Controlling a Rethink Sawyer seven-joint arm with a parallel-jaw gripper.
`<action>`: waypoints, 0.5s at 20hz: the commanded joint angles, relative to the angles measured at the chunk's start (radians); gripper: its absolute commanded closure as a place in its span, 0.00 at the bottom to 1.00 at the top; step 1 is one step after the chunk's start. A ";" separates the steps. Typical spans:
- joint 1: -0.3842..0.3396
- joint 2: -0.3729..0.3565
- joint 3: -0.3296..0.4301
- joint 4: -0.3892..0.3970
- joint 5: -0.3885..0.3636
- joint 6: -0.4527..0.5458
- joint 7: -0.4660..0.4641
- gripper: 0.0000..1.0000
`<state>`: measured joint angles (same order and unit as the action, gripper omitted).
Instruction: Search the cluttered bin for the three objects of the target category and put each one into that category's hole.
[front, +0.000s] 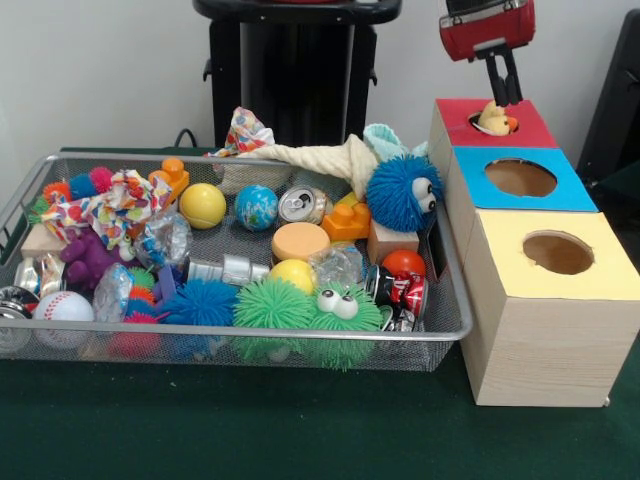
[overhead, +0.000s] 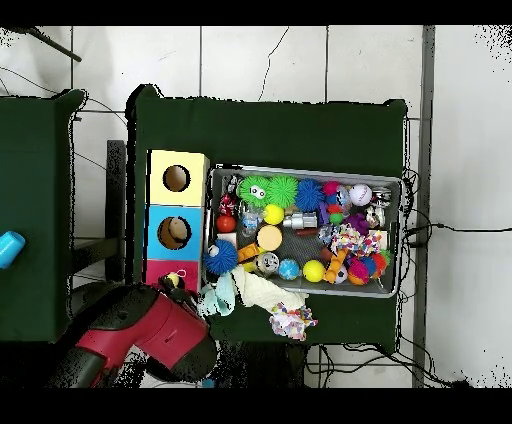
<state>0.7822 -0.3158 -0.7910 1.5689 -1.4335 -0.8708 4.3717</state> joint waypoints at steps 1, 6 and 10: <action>-0.065 0.039 0.206 -0.076 0.036 0.076 0.282 1.00; -0.085 0.043 0.240 -0.079 0.040 0.106 0.267 1.00; -0.087 0.051 0.265 -0.071 0.040 0.132 0.244 1.00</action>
<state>0.7273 -0.3124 -0.7099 1.5680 -1.4339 -0.8327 4.3717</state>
